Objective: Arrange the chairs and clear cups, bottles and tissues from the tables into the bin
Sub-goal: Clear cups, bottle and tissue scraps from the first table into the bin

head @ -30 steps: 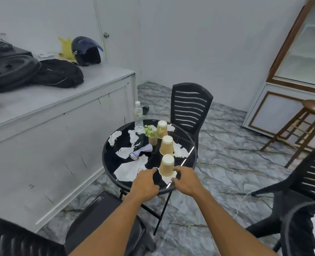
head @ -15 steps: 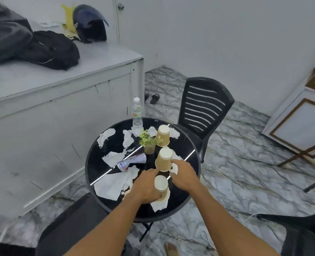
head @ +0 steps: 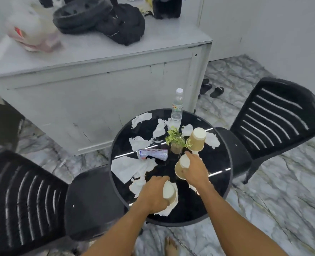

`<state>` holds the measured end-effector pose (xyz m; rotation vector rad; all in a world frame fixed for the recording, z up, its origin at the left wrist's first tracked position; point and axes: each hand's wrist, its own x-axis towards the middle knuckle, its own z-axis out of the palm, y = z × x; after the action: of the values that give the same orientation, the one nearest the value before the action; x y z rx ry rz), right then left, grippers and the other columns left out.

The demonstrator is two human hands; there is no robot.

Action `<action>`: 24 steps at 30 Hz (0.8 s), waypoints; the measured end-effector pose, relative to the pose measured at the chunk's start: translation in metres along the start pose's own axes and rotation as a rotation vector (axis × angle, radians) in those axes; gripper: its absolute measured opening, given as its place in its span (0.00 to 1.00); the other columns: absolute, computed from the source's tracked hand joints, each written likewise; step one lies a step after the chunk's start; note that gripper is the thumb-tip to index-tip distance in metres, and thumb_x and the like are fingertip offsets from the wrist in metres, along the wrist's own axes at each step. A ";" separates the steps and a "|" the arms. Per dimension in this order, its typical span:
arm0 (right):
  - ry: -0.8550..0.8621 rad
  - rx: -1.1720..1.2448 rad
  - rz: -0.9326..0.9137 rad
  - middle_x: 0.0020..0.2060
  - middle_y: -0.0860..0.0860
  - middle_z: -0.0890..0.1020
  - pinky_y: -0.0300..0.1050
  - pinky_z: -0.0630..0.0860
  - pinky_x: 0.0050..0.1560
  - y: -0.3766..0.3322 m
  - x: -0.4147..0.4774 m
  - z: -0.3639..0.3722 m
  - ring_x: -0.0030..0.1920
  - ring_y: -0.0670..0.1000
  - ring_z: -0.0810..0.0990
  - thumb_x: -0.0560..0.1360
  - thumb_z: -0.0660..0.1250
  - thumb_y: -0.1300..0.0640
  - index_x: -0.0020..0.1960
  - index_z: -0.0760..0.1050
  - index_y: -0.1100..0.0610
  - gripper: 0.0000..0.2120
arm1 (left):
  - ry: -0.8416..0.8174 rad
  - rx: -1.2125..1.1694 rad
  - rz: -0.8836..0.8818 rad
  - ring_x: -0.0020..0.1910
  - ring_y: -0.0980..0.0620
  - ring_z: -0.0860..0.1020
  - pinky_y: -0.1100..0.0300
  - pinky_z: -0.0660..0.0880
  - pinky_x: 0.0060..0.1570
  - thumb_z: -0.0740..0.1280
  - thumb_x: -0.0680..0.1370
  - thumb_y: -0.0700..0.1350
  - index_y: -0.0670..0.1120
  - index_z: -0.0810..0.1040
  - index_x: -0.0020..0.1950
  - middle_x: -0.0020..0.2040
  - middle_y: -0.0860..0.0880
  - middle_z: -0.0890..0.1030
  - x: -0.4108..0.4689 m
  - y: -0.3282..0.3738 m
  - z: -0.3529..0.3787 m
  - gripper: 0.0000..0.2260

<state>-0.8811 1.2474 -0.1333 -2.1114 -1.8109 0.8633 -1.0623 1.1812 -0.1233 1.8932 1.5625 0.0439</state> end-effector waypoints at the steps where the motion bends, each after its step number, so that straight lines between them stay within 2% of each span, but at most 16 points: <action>1: 0.010 0.009 -0.009 0.70 0.52 0.70 0.52 0.69 0.66 -0.002 0.000 -0.001 0.68 0.55 0.70 0.73 0.68 0.58 0.75 0.64 0.52 0.31 | 0.023 -0.019 -0.013 0.66 0.51 0.69 0.55 0.70 0.61 0.74 0.69 0.50 0.54 0.67 0.70 0.66 0.54 0.73 -0.002 -0.003 -0.003 0.32; 4: 0.045 -0.011 -0.082 0.66 0.51 0.73 0.50 0.69 0.63 -0.024 -0.007 -0.003 0.65 0.55 0.72 0.72 0.69 0.56 0.72 0.68 0.52 0.29 | 0.095 -0.048 -0.044 0.66 0.51 0.69 0.56 0.69 0.59 0.73 0.68 0.51 0.56 0.67 0.69 0.64 0.54 0.73 -0.010 -0.015 -0.021 0.30; 6: 0.065 -0.017 -0.176 0.63 0.52 0.75 0.51 0.72 0.59 -0.046 -0.012 -0.002 0.63 0.56 0.74 0.71 0.69 0.53 0.68 0.71 0.53 0.26 | 0.147 -0.048 -0.074 0.67 0.51 0.68 0.53 0.70 0.62 0.72 0.68 0.53 0.55 0.66 0.71 0.65 0.53 0.73 -0.019 -0.027 -0.037 0.32; 9: 0.062 -0.072 -0.295 0.61 0.51 0.76 0.50 0.73 0.56 -0.096 -0.024 0.008 0.62 0.55 0.74 0.70 0.70 0.49 0.67 0.71 0.52 0.27 | 0.287 -0.083 -0.143 0.65 0.50 0.70 0.54 0.69 0.61 0.72 0.69 0.53 0.53 0.67 0.72 0.65 0.53 0.73 -0.050 -0.055 -0.064 0.33; 13: 0.071 -0.070 -0.436 0.64 0.50 0.76 0.51 0.72 0.62 -0.169 -0.052 0.035 0.65 0.53 0.73 0.71 0.70 0.47 0.71 0.69 0.51 0.30 | 0.448 -0.162 -0.202 0.59 0.50 0.74 0.57 0.69 0.49 0.71 0.65 0.53 0.56 0.72 0.63 0.58 0.54 0.77 -0.108 -0.106 -0.099 0.26; 15: 0.051 -0.068 -0.503 0.65 0.50 0.75 0.50 0.70 0.63 -0.209 -0.073 0.054 0.66 0.54 0.71 0.72 0.70 0.48 0.71 0.68 0.51 0.30 | 0.518 -0.172 -0.225 0.57 0.49 0.74 0.56 0.70 0.48 0.71 0.65 0.53 0.55 0.72 0.59 0.56 0.54 0.78 -0.143 -0.133 -0.114 0.24; 19: 0.060 -0.035 -0.651 0.54 0.46 0.78 0.47 0.73 0.47 -0.292 -0.120 0.100 0.55 0.53 0.77 0.69 0.68 0.44 0.57 0.73 0.46 0.17 | 0.706 -0.213 -0.293 0.53 0.51 0.76 0.54 0.75 0.49 0.71 0.63 0.54 0.57 0.73 0.54 0.52 0.56 0.78 -0.218 -0.187 -0.144 0.21; 22: 0.038 0.006 -0.798 0.59 0.49 0.77 0.49 0.73 0.53 -0.358 -0.160 0.140 0.58 0.54 0.75 0.70 0.69 0.48 0.65 0.71 0.49 0.25 | 0.877 -0.208 -0.345 0.48 0.52 0.78 0.50 0.80 0.47 0.71 0.62 0.53 0.57 0.74 0.51 0.49 0.57 0.80 -0.281 -0.230 -0.165 0.19; 24: 0.045 0.067 -0.906 0.61 0.50 0.77 0.50 0.74 0.55 -0.403 -0.189 0.165 0.59 0.55 0.75 0.69 0.70 0.51 0.68 0.70 0.51 0.28 | 1.000 -0.203 -0.403 0.54 0.50 0.77 0.52 0.78 0.54 0.74 0.64 0.50 0.55 0.75 0.59 0.56 0.53 0.80 -0.323 -0.259 -0.176 0.24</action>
<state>-1.3173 1.1183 0.0012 -1.0238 -2.3140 0.5907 -1.4506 0.9933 0.0029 1.3924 2.4259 1.0584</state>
